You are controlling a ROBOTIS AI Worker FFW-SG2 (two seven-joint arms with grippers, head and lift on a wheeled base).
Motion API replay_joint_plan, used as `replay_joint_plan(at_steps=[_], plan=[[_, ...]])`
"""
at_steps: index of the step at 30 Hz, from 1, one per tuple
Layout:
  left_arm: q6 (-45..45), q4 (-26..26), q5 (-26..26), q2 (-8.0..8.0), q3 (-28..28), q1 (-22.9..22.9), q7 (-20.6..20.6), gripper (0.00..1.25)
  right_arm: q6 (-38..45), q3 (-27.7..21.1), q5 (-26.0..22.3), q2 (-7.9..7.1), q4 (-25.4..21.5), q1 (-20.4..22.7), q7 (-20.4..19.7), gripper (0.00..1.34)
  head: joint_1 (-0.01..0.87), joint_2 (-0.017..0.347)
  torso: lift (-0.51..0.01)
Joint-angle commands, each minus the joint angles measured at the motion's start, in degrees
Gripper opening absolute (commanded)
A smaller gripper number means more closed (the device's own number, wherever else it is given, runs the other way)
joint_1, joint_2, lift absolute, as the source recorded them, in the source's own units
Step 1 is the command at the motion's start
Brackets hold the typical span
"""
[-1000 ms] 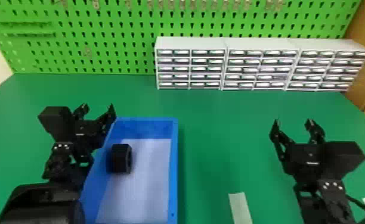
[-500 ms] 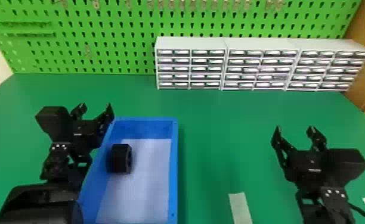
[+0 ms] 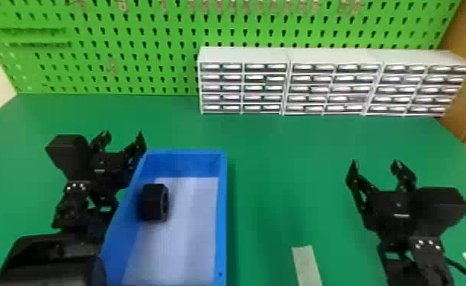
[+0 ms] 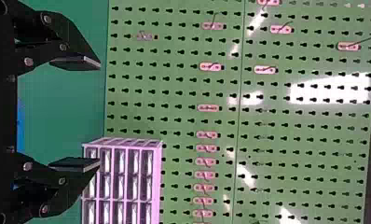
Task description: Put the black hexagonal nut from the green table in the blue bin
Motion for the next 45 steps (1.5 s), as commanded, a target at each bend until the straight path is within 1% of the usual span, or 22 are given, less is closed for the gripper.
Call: replay_joint_plan(at_steps=[1, 14, 45], plan=[[0.0, 0.0, 0.0, -0.15, -0.06, 0.0, 0.0, 0.74, 0.07, -0.02, -0.02, -0.08, 0.0, -0.04, 0.0, 0.84, 0.686, 0.051, -0.097], [0.0, 0.0, -0.18, -0.15, -0.33, -0.09, 0.0, 0.74, 0.34, 0.24, -0.2, -0.43, 0.0, -0.21, 0.0, 0.84, 0.686, 0.051, -0.097], [0.0, -0.09, 0.09, -0.15, 0.02, 0.08, 0.0, 0.74, 0.78, 0.51, -0.37, -0.52, 0.0, -0.39, 0.0, 0.84, 0.686, 0.051, -0.097]])
